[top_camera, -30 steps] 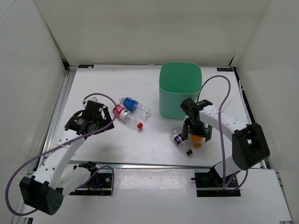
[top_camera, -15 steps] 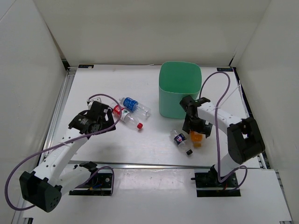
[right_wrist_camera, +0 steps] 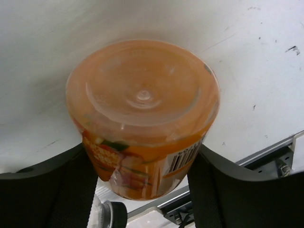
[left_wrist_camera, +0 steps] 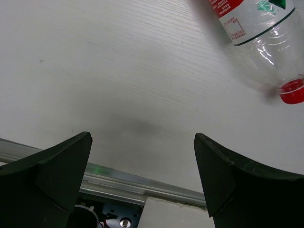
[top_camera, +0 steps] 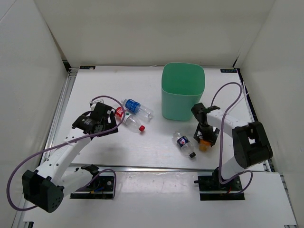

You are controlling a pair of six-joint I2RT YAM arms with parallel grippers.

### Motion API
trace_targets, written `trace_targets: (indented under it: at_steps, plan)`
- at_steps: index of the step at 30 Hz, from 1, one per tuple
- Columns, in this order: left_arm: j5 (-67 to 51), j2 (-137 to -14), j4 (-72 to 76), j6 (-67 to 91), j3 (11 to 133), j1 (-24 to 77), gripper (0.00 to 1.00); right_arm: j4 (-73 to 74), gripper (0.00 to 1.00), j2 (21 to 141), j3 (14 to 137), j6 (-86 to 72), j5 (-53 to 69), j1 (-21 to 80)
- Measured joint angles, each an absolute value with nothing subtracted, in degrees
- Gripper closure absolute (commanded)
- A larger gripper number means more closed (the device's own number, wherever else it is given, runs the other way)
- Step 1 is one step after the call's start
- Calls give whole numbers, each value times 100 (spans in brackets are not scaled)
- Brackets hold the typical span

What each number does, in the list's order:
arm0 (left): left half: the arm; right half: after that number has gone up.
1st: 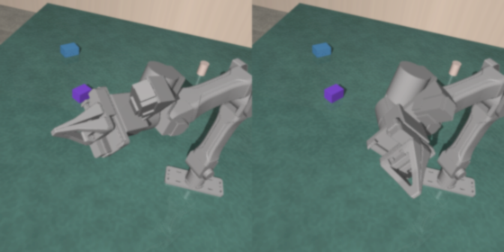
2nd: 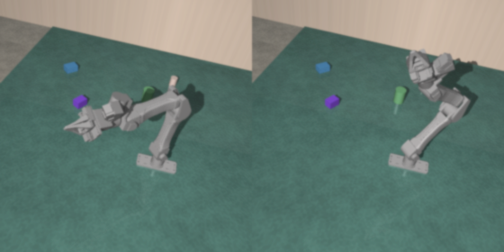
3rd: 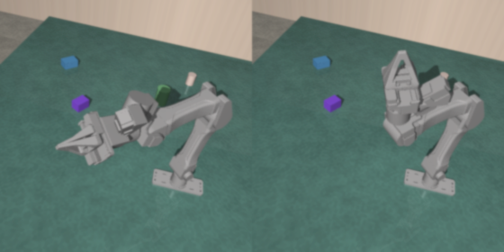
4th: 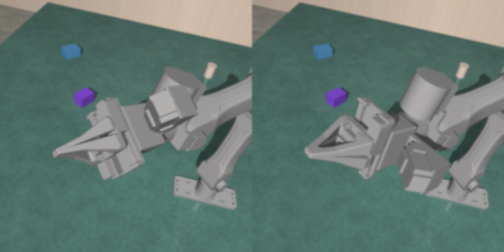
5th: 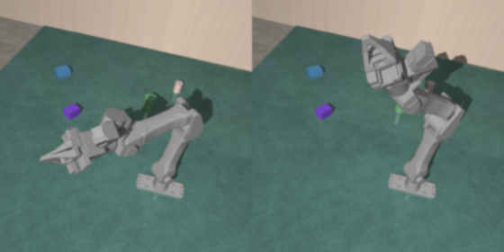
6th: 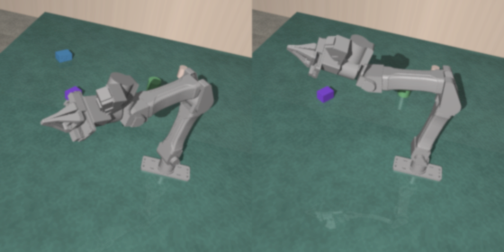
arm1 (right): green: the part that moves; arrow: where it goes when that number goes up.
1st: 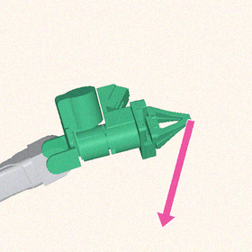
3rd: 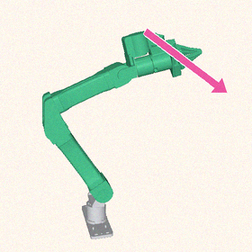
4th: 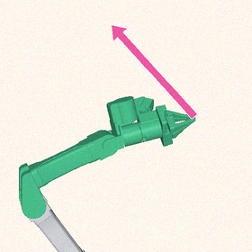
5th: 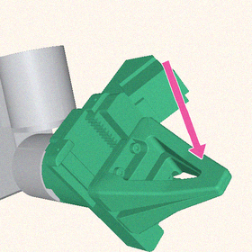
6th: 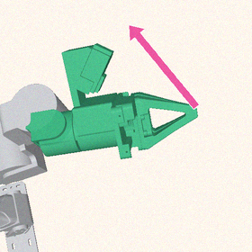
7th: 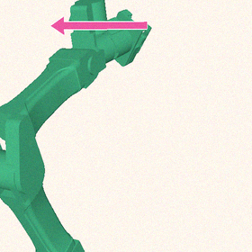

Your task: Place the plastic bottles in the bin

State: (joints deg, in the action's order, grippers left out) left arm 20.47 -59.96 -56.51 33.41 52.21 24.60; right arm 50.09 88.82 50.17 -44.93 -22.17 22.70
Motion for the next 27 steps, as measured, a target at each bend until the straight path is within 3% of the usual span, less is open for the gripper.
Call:
trace_targets:
  at_steps: [6,10,16,22,27]
  plan:
    - [2064,-6055,-5653,3341,5221,2460,0,5529,49,8543,5172,-4945,-2381,2040]
    - [2108,-6099,-5651,3350,5221,2460,0,6451,55,8051,5975,-5367,-2679,1900]
    - [2233,-6335,-5660,3393,5231,2460,0,7373,59,7738,8849,-5474,-2862,1721]
    - [2425,-6595,-5693,3457,5516,2460,0,7290,59,8103,12339,-4772,-2486,1688]
    - [2451,-6720,-5677,3507,5579,2460,0,6630,56,8381,12790,-4261,-1610,1605]
